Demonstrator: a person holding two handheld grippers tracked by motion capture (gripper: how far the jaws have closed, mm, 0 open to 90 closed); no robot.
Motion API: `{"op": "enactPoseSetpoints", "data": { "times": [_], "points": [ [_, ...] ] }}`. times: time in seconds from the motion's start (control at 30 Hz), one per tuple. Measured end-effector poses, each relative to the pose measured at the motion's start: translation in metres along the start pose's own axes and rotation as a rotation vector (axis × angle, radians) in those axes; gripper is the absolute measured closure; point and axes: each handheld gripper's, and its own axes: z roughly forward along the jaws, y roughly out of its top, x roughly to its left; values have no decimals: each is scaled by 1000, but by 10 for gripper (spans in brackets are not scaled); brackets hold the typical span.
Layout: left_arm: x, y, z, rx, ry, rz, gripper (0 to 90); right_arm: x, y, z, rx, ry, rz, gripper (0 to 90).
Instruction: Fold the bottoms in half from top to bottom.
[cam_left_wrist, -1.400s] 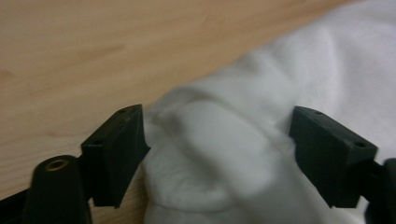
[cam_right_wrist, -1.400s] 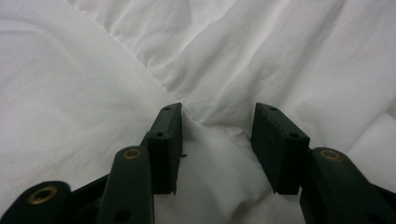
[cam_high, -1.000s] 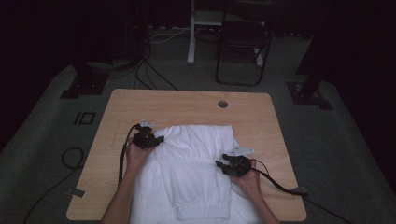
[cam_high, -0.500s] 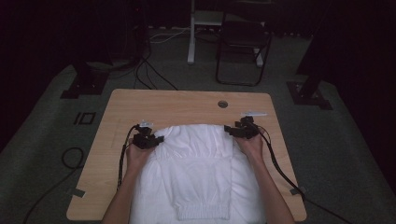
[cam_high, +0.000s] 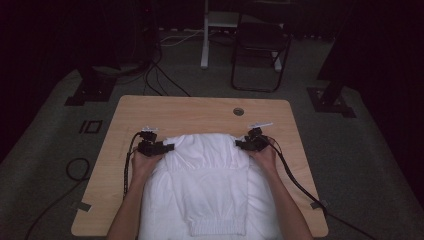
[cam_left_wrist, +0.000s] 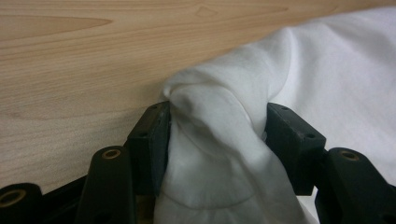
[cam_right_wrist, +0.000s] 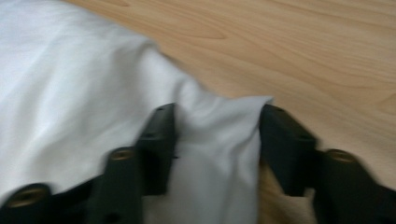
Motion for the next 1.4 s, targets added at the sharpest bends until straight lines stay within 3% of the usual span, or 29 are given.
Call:
{"op": "enactPoseSetpoints", "data": {
  "times": [0.03, 0.13, 0.17, 0.2, 0.3, 0.37, 0.4, 0.5, 0.57, 0.6, 0.67, 0.77, 0.83, 0.9, 1.0, 1.03, 1.17, 1.2, 1.27, 1.33, 1.4],
  "points": [
    [1, 0, 0, 2, -10, -2, 464, 1, 0, 0, 0, 13, 5, 585],
    [1, 0, 1, 16, -58, -24, 655, 2, -2, 0, 9, 66, 50, 775],
    [2, 0, -1, 3, -77, -45, 715, 3, -3, -1, 3, 54, 51, 856],
    [2, 0, -4, -15, -86, -59, 755, 5, -4, -4, -9, 7, 42, 872],
    [1, 3, -19, -65, -133, -48, 786, 1, -8, -16, -79, -34, 61, 880],
    [1, 7, -26, -88, -156, -46, 796, -7, -6, -30, -137, -21, 90, 882],
    [1, 7, -26, -88, -156, -46, 800, -7, -6, -30, -137, -21, 90, 882],
    [-1, 13, -35, -133, -182, -47, 813, -7, 5, -48, -172, -73, 32, 884],
    [1, 16, -38, -157, -197, -70, 833, -9, 10, -54, -196, -84, 41, 884],
    [0, 18, -40, -161, -198, -65, 844, -10, 12, -57, -209, -87, 48, 884],
    [-6, 24, -41, -153, -158, -24, 852, -12, 18, -60, -223, -79, 58, 883],
    [-8, 32, -45, -183, -166, -32, 855, -10, 28, -63, -230, -111, 38, 883],
    [-11, 34, -49, -206, -150, -26, 856, -11, 32, -66, -251, -93, 49, 882],
    [-14, 34, -54, -214, -143, -7, 858, -11, 34, -70, -277, -47, 32, 882],
    [-16, 31, -61, -232, -153, 12, 857, -8, 35, -77, -287, -26, 4, 881],
    [-18, 25, -67, -243, -160, 20, 858, -4, 30, -90, -305, 2, -27, 881],
    [-26, 10, -79, -242, -178, 57, 858, 1, 18, -103, -316, 29, -48, 881],
    [-31, 2, -87, -245, -201, 73, 858, 8, 5, -112, -314, 39, -76, 880],
    [-38, -9, -97, -242, -205, 101, 858, 12, -7, -120, -315, 51, -89, 880],
    [-47, -20, -106, -229, -211, 141, 857, 17, -22, -130, -318, 77, -85, 879],
    [-51, -27, -110, -222, -212, 153, 856, 23, -37, -138, -314, 100, -89, 879]
  ]
}}
